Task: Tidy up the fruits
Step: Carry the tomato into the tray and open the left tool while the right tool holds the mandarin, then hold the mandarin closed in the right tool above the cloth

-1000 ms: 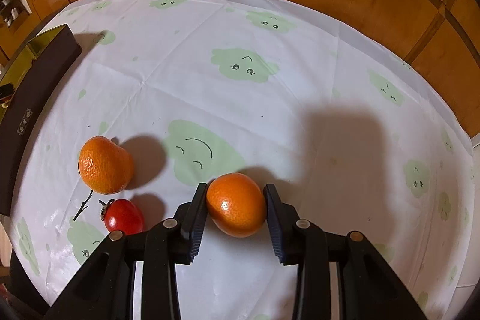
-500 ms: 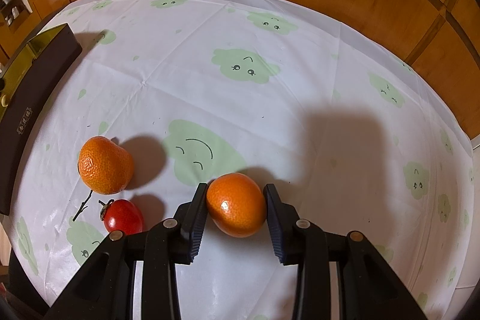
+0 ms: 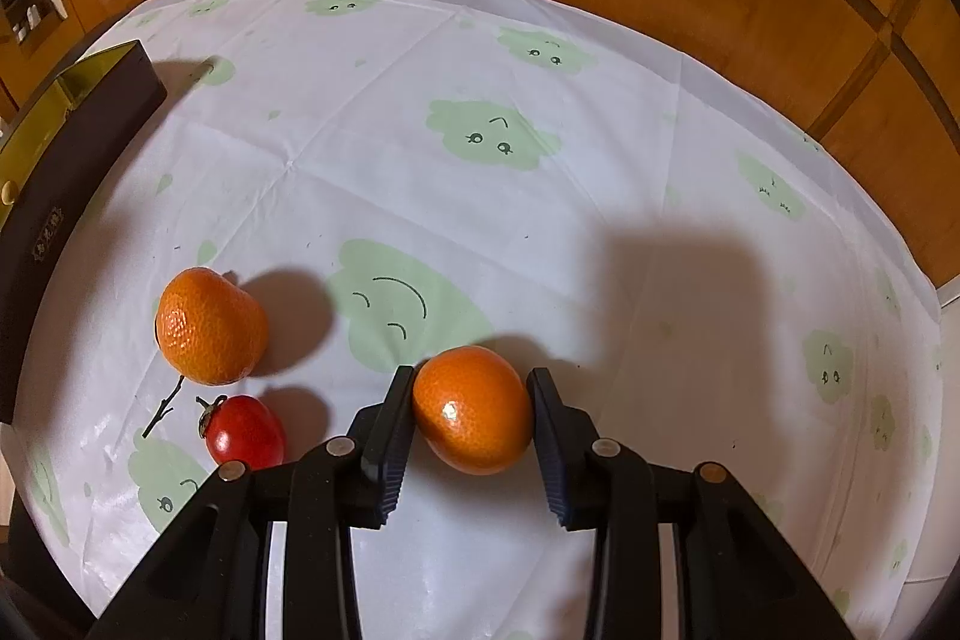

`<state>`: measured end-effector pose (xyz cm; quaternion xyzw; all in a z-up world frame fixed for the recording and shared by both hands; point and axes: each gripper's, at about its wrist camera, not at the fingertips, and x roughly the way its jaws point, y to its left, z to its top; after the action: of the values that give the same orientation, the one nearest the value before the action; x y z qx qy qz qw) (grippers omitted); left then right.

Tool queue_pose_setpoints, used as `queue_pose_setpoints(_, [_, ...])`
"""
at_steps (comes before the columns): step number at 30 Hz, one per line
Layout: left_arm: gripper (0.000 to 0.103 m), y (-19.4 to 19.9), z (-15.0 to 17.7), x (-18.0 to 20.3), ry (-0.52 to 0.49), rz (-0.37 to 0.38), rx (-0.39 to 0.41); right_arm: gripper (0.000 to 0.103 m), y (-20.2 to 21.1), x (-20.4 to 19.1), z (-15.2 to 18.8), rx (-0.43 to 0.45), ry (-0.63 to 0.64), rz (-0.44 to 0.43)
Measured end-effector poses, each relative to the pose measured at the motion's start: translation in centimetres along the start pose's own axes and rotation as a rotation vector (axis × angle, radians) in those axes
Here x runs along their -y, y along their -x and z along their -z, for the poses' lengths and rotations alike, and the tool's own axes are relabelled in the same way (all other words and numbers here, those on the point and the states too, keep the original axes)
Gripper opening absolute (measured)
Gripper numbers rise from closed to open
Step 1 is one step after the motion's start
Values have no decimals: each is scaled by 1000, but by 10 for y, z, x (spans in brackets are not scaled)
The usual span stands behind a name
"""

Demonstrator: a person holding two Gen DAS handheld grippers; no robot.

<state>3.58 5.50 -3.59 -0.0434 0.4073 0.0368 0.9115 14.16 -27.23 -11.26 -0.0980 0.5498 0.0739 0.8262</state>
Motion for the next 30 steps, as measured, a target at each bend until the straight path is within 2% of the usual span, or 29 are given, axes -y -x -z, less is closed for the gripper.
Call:
queue_pose_setpoints(8, [57, 13, 7, 11, -33, -5, 35, 37, 2, -1, 2, 3, 2, 4])
queue_pose_setpoints(30, [61, 23, 16, 22, -56, 9, 43, 37, 4, 1, 1, 4, -3, -3])
